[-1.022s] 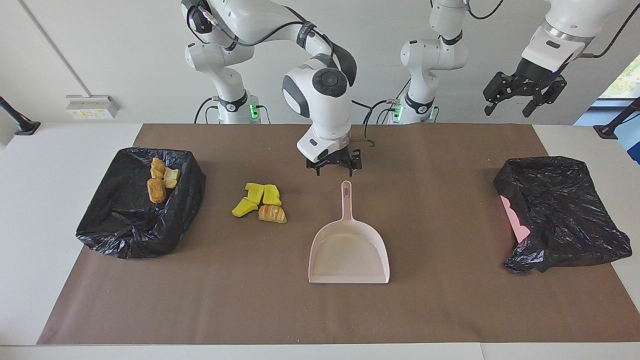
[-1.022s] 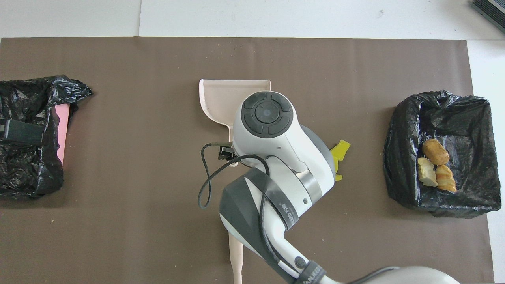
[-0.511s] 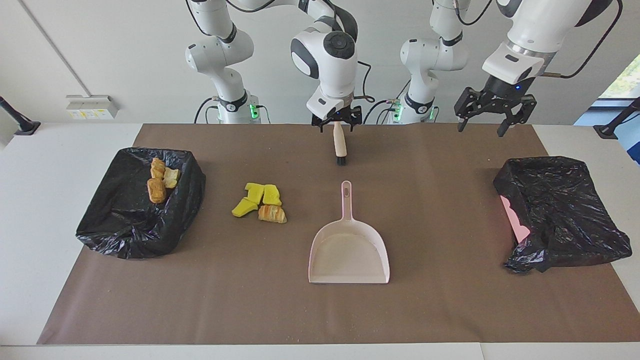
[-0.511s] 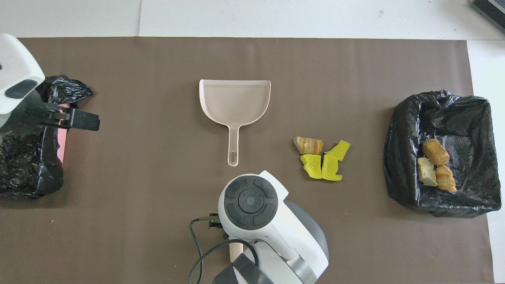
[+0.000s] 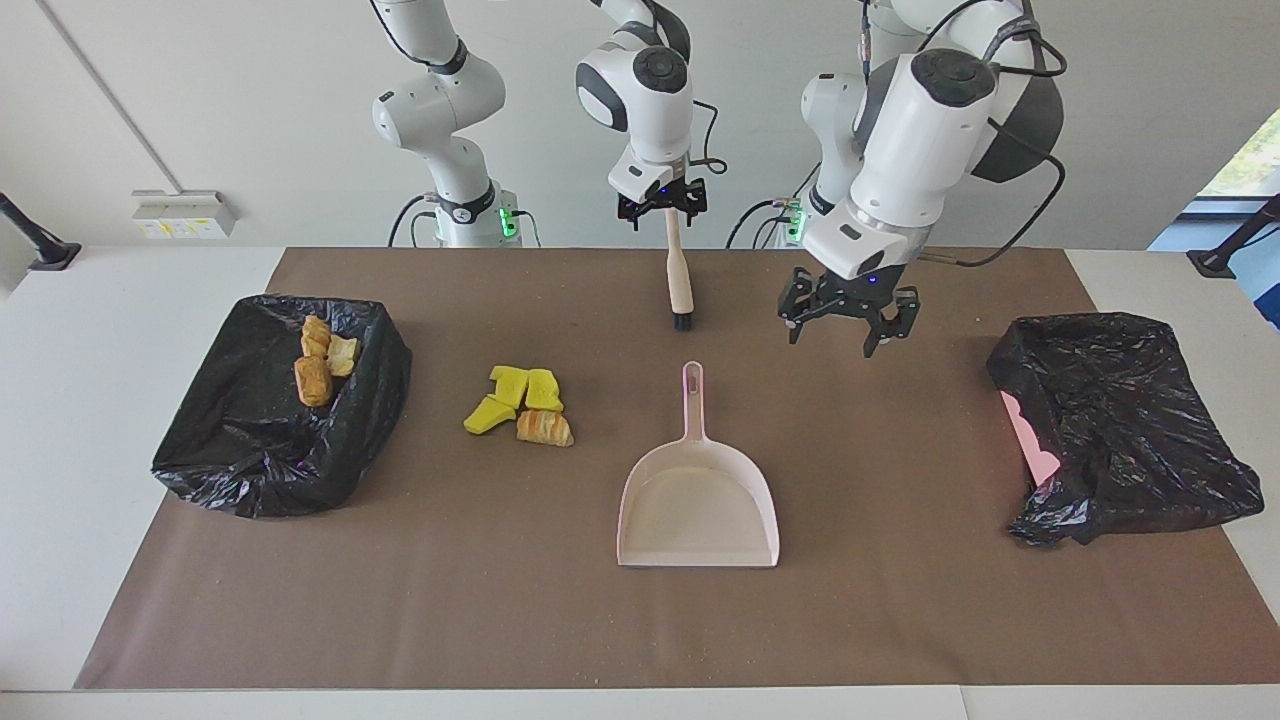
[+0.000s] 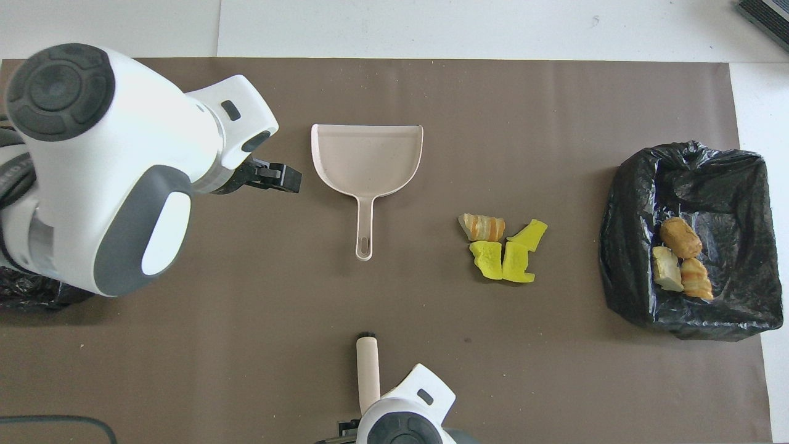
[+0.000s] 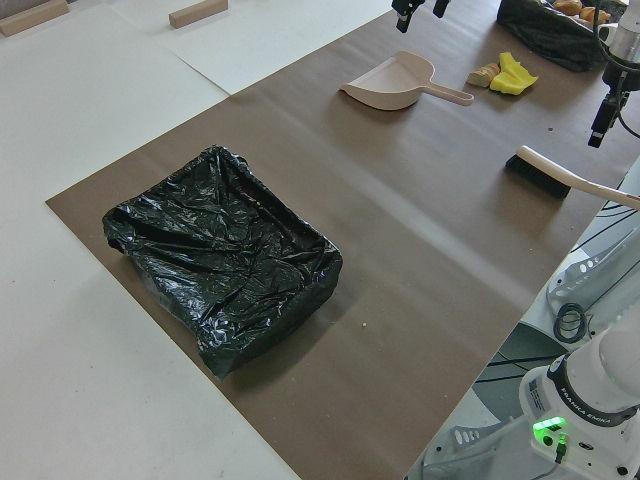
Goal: Sweep and dump trash in bin
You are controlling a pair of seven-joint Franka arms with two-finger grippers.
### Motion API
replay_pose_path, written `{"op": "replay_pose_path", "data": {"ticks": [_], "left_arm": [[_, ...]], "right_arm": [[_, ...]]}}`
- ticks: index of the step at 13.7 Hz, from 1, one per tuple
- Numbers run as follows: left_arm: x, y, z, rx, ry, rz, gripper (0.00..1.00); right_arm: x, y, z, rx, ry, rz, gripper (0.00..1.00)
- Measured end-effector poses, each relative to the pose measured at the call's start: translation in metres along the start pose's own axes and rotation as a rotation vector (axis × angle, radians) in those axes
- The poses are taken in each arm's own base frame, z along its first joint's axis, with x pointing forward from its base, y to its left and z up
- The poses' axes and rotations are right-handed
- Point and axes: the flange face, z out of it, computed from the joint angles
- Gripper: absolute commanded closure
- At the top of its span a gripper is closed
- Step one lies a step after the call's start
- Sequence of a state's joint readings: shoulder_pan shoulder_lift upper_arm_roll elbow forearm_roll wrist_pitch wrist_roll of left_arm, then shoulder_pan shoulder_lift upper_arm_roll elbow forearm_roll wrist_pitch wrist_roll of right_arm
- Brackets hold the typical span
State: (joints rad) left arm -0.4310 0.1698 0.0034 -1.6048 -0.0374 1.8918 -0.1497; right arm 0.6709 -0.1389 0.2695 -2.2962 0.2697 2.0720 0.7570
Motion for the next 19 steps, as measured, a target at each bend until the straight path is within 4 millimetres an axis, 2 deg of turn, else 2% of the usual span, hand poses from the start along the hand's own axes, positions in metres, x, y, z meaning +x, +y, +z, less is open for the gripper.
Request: {"op": "replay_pose_path", "data": {"ticks": [5, 10, 11, 13, 14, 16, 18, 19], "left_arm": [[-0.006, 0.088, 0.098, 0.005, -0.027, -0.067, 0.00], [-0.017, 0.121, 0.176, 0.012, -0.048, -0.125, 0.00], [-0.017, 0.122, 0.186, 0.014, -0.053, -0.133, 0.06], [-0.017, 0.121, 0.191, 0.016, -0.054, -0.141, 0.47], [-0.016, 0.120, 0.191, 0.017, -0.053, -0.142, 0.61], [-0.016, 0.120, 0.191, 0.016, -0.051, -0.143, 0.90], [-0.015, 0.120, 0.189, 0.015, -0.048, -0.143, 0.93], [-0.015, 0.120, 0.189, 0.015, -0.047, -0.142, 0.99]], "right_arm": [[-0.029, -0.018, 0.054, 0.001, 0.023, 0.013, 0.00], [-0.052, -0.021, 0.079, -0.041, -0.002, -0.025, 0.00], [-0.054, -0.020, 0.081, -0.044, -0.004, -0.026, 0.01], [-0.054, -0.020, 0.082, -0.044, -0.004, -0.026, 0.77], [-0.054, -0.020, 0.082, -0.044, -0.004, -0.026, 1.00], [-0.053, -0.020, 0.082, -0.044, -0.004, -0.024, 1.00], [-0.054, -0.020, 0.082, -0.045, -0.004, -0.018, 1.00], [-0.053, -0.020, 0.082, -0.045, -0.004, -0.018, 1.00]]}}
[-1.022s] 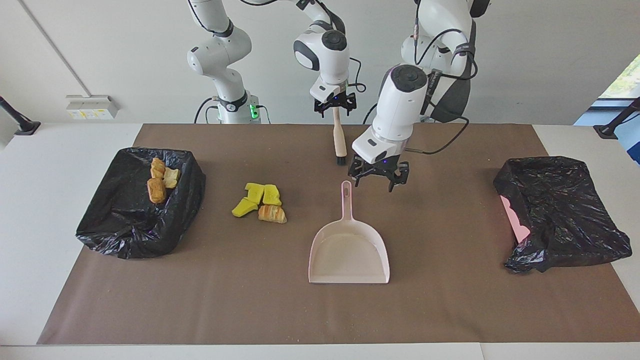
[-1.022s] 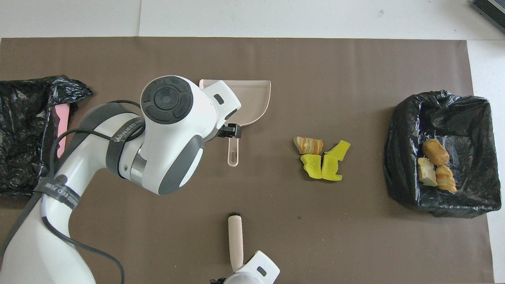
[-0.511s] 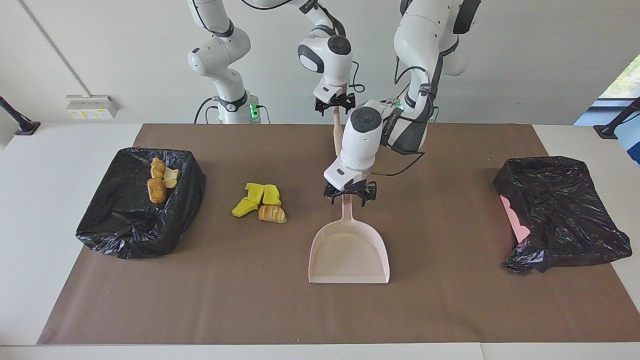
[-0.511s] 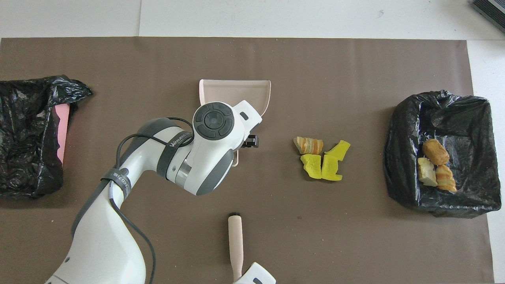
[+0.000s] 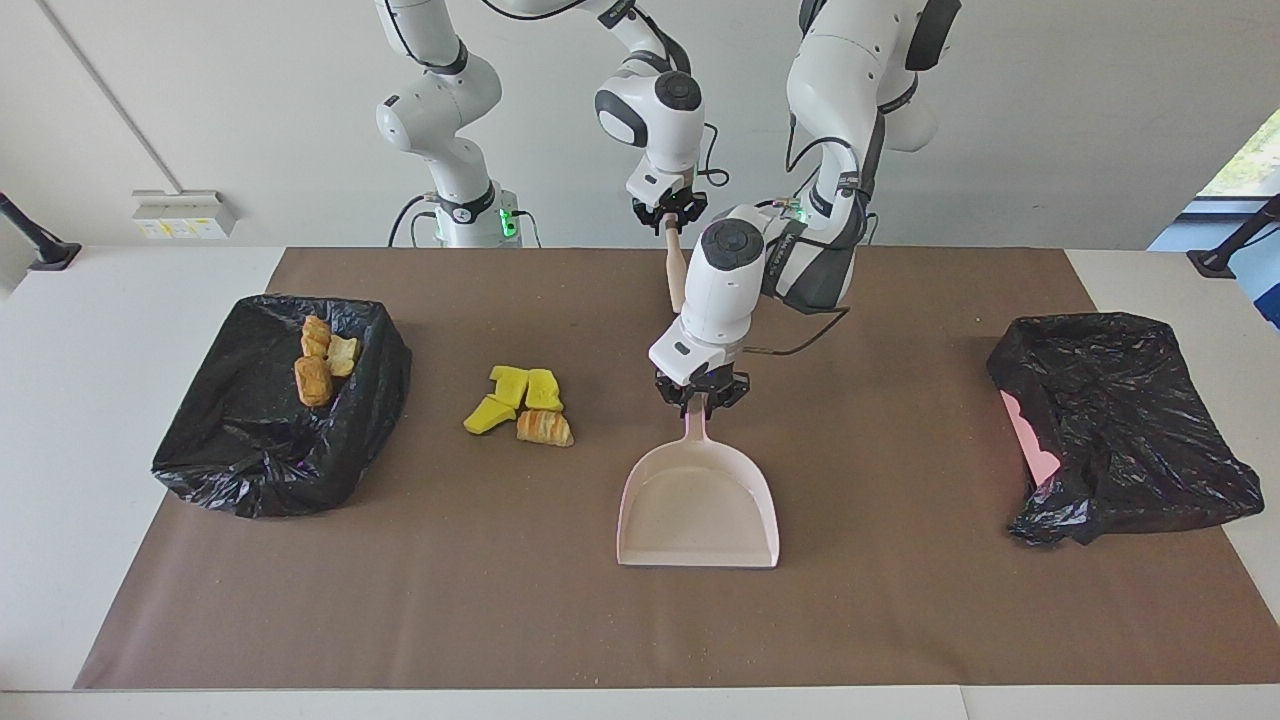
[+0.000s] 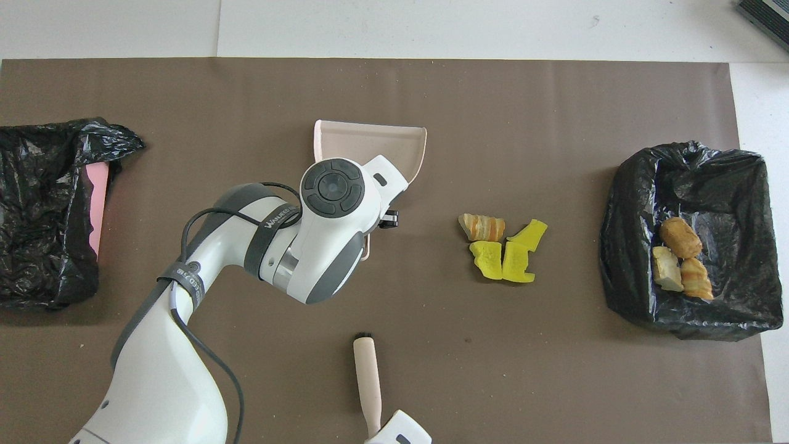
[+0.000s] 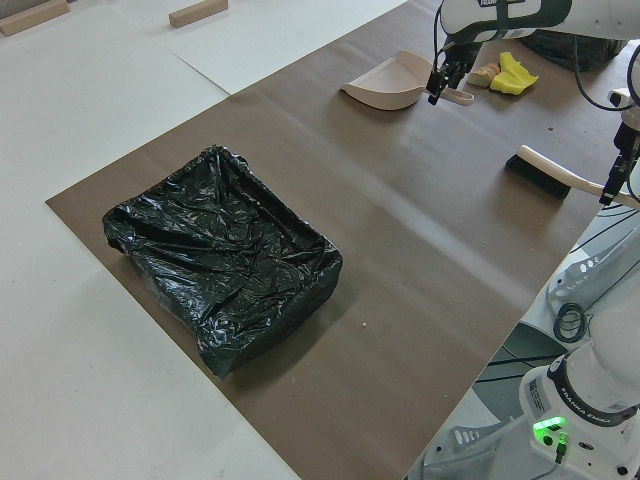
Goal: Sweep and dump trash in bin
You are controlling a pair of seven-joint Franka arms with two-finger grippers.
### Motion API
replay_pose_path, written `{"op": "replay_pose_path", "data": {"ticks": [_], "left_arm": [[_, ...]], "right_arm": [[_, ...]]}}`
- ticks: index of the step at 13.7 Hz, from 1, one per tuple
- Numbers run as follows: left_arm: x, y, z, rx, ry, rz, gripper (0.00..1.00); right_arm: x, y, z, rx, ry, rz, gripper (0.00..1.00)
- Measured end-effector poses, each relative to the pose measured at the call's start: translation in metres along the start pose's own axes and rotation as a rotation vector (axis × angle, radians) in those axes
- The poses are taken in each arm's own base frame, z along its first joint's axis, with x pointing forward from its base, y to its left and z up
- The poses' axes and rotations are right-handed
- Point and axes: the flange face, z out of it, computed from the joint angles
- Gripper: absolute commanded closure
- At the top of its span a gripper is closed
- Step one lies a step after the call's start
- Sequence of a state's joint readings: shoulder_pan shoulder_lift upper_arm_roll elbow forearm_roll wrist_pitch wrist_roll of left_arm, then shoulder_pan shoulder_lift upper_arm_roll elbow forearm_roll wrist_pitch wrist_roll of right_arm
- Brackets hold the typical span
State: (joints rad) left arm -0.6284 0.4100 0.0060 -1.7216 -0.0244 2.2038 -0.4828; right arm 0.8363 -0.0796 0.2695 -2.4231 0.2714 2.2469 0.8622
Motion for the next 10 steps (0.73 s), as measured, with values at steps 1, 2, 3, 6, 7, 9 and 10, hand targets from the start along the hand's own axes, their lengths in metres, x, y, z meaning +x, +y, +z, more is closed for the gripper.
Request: {"op": "replay_pose_path", "data": {"ticks": [1, 2, 3, 6, 7, 9, 10], "left_arm": [[0.000, 0.000, 0.000, 0.000, 0.001, 0.001, 1.00], [0.001, -0.002, -0.002, 0.000, 0.004, 0.011, 1.00], [0.003, -0.005, -0.006, 0.001, 0.009, 0.044, 1.00], [0.007, -0.034, -0.029, 0.024, -0.035, 0.283, 1.00], [0.007, -0.049, -0.040, 0.031, -0.073, 0.388, 1.00], [0.005, -0.069, -0.057, 0.028, -0.122, 0.565, 1.00], [0.003, -0.072, -0.060, 0.023, -0.132, 0.651, 1.00]], "right_arm": [[0.000, 0.000, 0.000, 0.000, 0.000, 0.003, 1.00], [0.001, 0.000, 0.000, 0.000, 0.000, 0.004, 1.00], [0.002, 0.001, 0.000, 0.001, 0.000, 0.008, 1.00], [0.010, 0.006, -0.004, 0.007, 0.002, 0.028, 1.00], [0.015, 0.011, -0.010, 0.006, 0.005, 0.039, 1.00], [0.028, 0.031, -0.035, -0.012, 0.009, 0.071, 1.00], [0.034, 0.045, -0.053, -0.017, 0.008, 0.080, 1.00]]}}
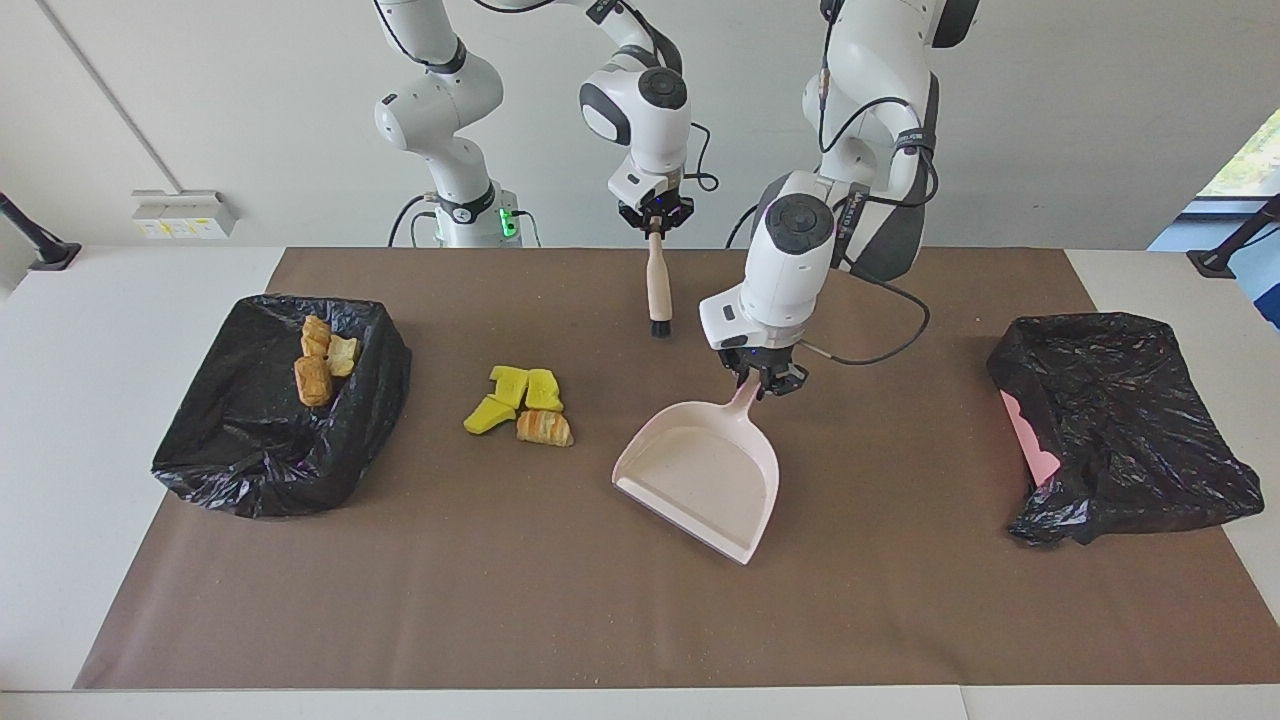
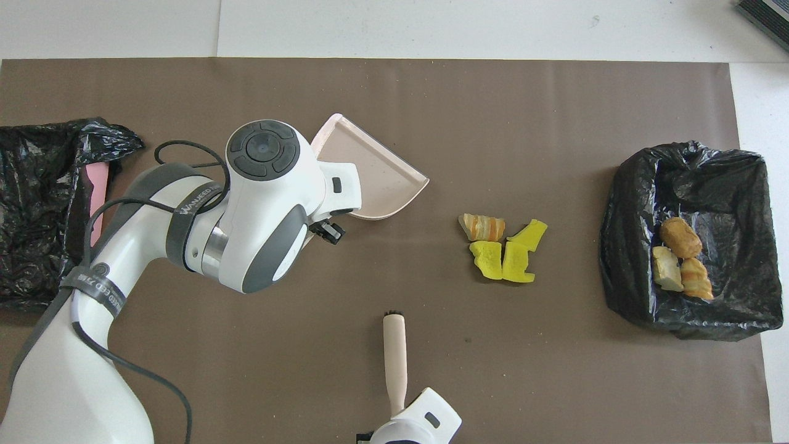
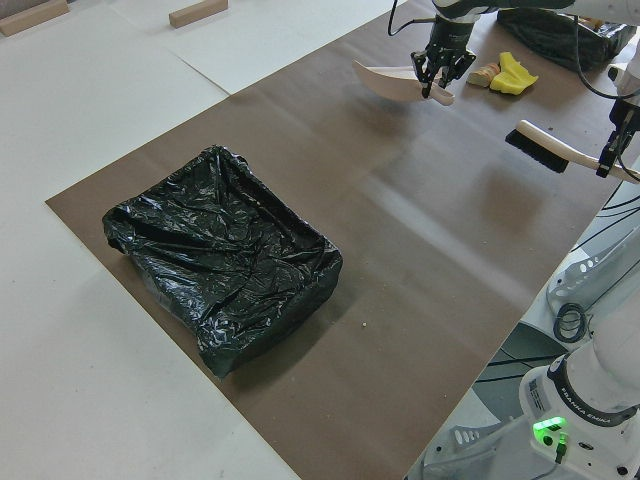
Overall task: Sweep and dump trash in bin
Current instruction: 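Move the dustpan with the left gripper while the right gripper lifts the brush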
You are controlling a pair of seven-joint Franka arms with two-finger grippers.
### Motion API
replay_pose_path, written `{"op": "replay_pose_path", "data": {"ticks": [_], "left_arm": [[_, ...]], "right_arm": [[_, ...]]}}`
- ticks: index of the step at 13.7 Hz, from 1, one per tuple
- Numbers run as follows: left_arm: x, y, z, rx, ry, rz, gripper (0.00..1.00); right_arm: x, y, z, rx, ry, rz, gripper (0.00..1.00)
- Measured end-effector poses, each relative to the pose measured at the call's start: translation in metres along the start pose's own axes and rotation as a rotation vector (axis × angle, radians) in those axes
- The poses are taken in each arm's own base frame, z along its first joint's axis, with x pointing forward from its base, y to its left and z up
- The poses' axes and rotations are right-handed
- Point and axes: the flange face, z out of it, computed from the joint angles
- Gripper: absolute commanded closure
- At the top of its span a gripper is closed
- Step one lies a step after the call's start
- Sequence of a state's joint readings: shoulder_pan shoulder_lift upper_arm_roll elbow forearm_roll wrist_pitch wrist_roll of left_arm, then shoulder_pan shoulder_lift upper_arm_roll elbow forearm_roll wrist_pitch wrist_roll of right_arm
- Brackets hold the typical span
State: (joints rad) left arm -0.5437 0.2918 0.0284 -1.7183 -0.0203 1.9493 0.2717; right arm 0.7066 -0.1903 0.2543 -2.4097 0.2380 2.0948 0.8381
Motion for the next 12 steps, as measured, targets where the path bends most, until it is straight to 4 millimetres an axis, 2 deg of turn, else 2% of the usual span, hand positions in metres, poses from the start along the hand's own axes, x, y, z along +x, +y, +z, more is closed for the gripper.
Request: {"op": "replay_pose_path", "data": {"ticks": [3, 5, 8, 10, 12], "left_arm": [[-0.002, 0.003, 0.007, -0.004, -0.008, 0.305, 1.00], [-0.002, 0.008, 0.019, 0.006, 0.013, 0.446, 1.00], [-0.007, 0.030, 0.033, 0.003, 0.005, 0.514, 1.00], [-0.008, 0.042, 0.033, 0.003, 0.003, 0.539, 1.00], [-0.010, 0.064, 0.040, 0.023, -0.028, 0.594, 1.00]], "right_arm": [[0.028, 0.059, -0.052, -0.006, 0.019, 0.023, 1.00], [0.055, 0.098, -0.072, 0.005, 0.041, 0.064, 1.00], [0.111, 0.161, -0.081, -0.011, 0.076, 0.064, 1.00], [0.148, 0.194, -0.084, -0.056, 0.088, 0.048, 1.00], [0.181, 0.219, -0.080, -0.142, 0.097, 0.027, 1.00]]}}
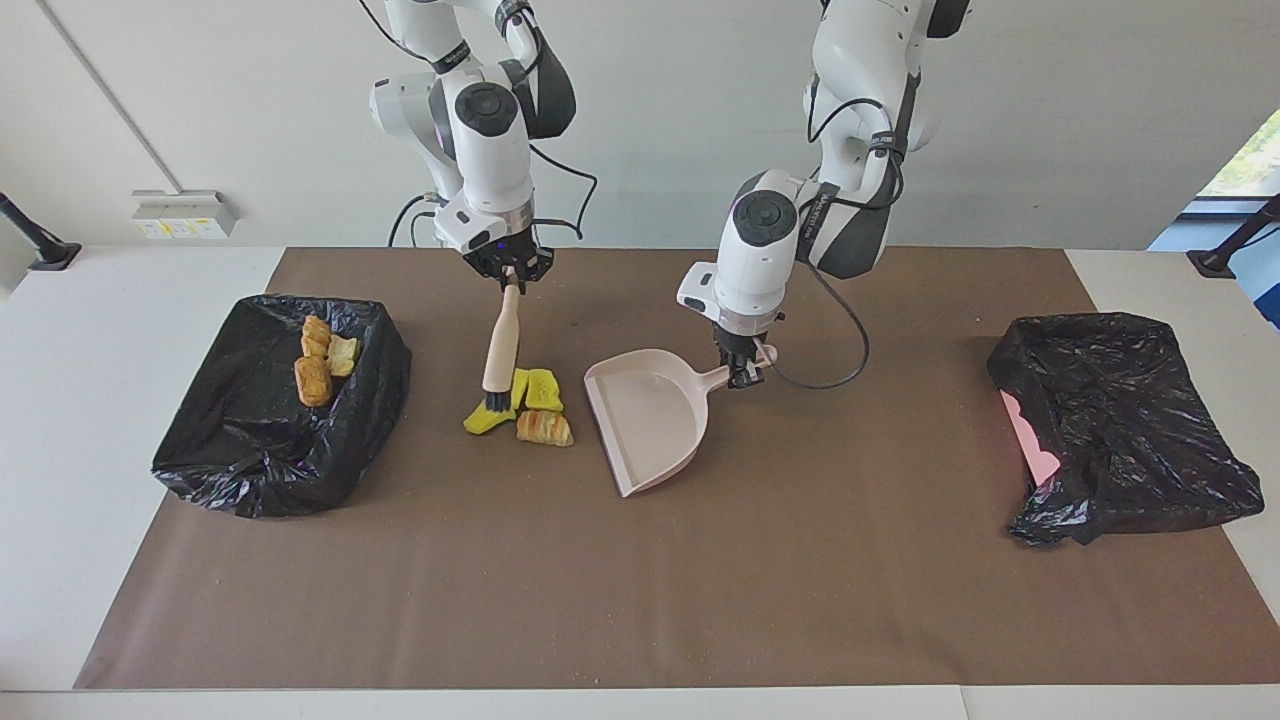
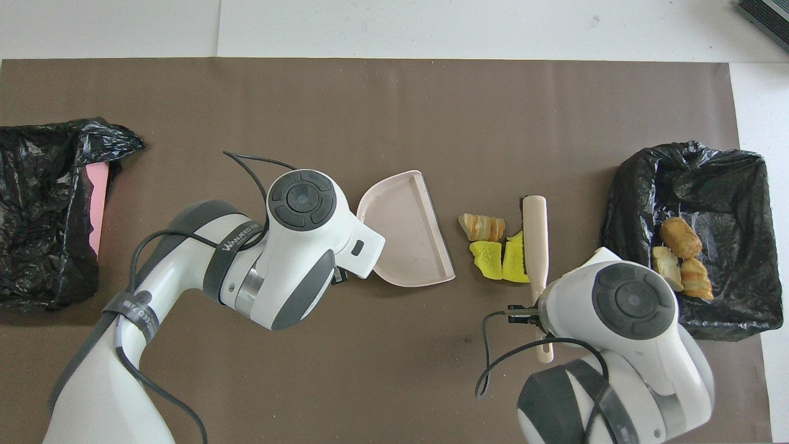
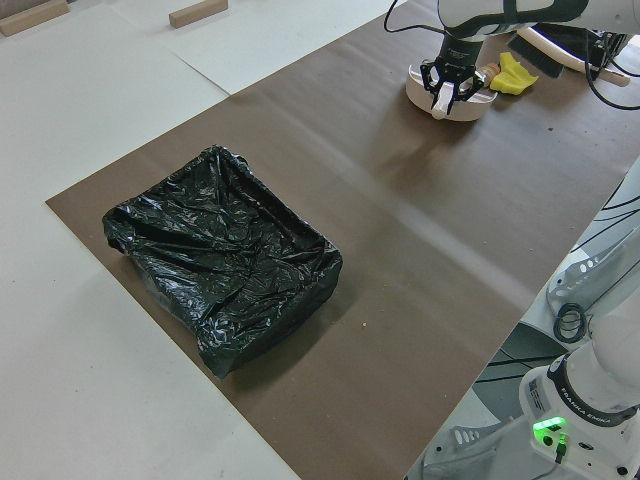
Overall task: Sweep and dump trash in bin
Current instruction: 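Move the dustpan with the left gripper while the right gripper lifts the brush, then sweep the yellow pieces and bread into the dustpan with the right gripper's brush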
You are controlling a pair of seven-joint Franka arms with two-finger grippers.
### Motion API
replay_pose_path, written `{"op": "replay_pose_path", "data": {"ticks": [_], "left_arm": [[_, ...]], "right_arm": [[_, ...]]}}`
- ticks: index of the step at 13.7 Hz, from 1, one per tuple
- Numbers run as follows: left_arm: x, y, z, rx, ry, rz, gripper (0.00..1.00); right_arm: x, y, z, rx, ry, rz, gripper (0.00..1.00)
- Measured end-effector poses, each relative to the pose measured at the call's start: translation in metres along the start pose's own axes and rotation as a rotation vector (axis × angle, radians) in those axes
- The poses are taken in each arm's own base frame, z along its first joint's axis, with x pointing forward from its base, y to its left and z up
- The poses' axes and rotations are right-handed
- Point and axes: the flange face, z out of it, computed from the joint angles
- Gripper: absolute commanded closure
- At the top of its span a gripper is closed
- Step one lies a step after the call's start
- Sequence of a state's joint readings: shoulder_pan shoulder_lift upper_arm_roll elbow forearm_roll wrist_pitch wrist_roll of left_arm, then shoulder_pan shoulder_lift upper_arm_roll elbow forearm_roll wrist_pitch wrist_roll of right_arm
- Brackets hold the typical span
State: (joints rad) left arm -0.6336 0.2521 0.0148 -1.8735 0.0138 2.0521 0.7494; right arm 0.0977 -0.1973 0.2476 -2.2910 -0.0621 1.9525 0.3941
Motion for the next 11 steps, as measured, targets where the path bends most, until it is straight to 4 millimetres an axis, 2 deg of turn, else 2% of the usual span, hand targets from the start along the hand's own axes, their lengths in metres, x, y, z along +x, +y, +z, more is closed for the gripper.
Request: {"op": "replay_pose_path", "data": {"ticks": [2, 5, 8, 11], "left_arm": [[0.007, 0.013, 0.004, 0.026, -0.027, 0.044, 1.00], [0.006, 0.018, 0.004, 0.028, -0.033, 0.052, 1.00], [0.002, 0.026, 0.008, 0.020, -0.042, 0.054, 1.00], [-0.001, 0.031, 0.010, 0.017, -0.046, 0.046, 1.00]], "right_arm": [[0.026, 0.013, 0.008, -0.066, 0.005, -0.046, 1.00], [0.052, 0.024, 0.031, -0.177, -0.011, -0.120, 1.00], [0.066, 0.023, 0.047, -0.210, -0.034, -0.160, 1.00], [0.068, 0.021, 0.057, -0.209, -0.067, -0.170, 1.00]]}}
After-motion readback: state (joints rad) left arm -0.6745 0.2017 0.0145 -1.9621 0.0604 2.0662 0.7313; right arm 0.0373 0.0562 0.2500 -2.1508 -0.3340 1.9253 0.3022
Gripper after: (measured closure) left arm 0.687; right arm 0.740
